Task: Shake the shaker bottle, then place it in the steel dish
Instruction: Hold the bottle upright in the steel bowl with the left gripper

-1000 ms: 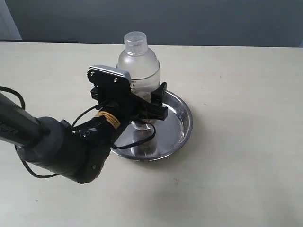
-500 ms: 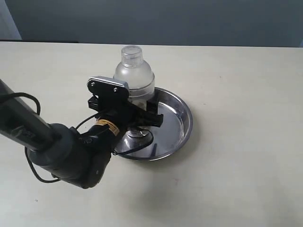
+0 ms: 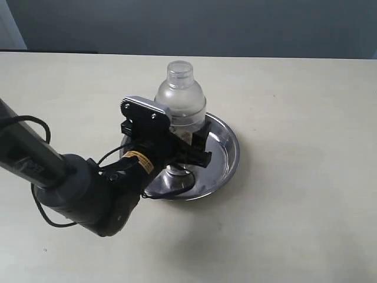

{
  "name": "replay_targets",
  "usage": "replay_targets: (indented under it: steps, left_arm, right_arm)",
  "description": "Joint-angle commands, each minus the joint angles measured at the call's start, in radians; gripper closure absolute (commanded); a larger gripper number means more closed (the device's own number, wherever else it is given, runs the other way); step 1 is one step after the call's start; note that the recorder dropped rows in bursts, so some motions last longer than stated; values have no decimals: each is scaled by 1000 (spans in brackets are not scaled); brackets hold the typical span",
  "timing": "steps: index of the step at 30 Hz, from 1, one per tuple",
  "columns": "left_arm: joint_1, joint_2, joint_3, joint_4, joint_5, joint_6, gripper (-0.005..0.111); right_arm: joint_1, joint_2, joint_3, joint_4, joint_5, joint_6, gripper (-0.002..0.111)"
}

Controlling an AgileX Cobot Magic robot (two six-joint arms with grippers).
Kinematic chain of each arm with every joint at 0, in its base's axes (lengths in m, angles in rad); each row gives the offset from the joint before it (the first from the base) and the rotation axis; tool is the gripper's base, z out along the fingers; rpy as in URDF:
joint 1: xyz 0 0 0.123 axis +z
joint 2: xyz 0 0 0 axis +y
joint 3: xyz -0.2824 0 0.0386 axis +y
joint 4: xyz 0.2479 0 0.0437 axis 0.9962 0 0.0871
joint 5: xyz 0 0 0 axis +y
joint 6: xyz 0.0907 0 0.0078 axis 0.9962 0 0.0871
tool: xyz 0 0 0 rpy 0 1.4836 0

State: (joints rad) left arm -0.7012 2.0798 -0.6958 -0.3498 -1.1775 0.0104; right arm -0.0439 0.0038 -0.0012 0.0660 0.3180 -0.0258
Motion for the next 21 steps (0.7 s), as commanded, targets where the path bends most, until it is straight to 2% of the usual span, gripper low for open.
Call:
replay_targets:
  steps: [1, 3, 8, 10, 13, 21]
  left_arm:
    - [-1, 5, -2, 33, -33, 0, 103]
    - [-1, 5, -2, 35, -20, 0, 92]
    - [-1, 5, -2, -5, 11, 0, 50]
    - [-1, 5, -2, -16, 11, 0, 36]
    - [-1, 5, -2, -7, 4, 0, 29]
    - [-1, 1, -2, 61, -4, 0, 29]
  right_arm:
    - [-4, -4, 1, -1, -13, 0, 109]
    - [-4, -4, 1, -1, -13, 0, 109]
    - [-4, -4, 1, -1, -13, 0, 109]
    - [-4, -4, 1, -1, -13, 0, 109]
    - [-4, -4, 1, -1, -13, 0, 109]
    - [-4, -4, 1, -1, -13, 0, 109]
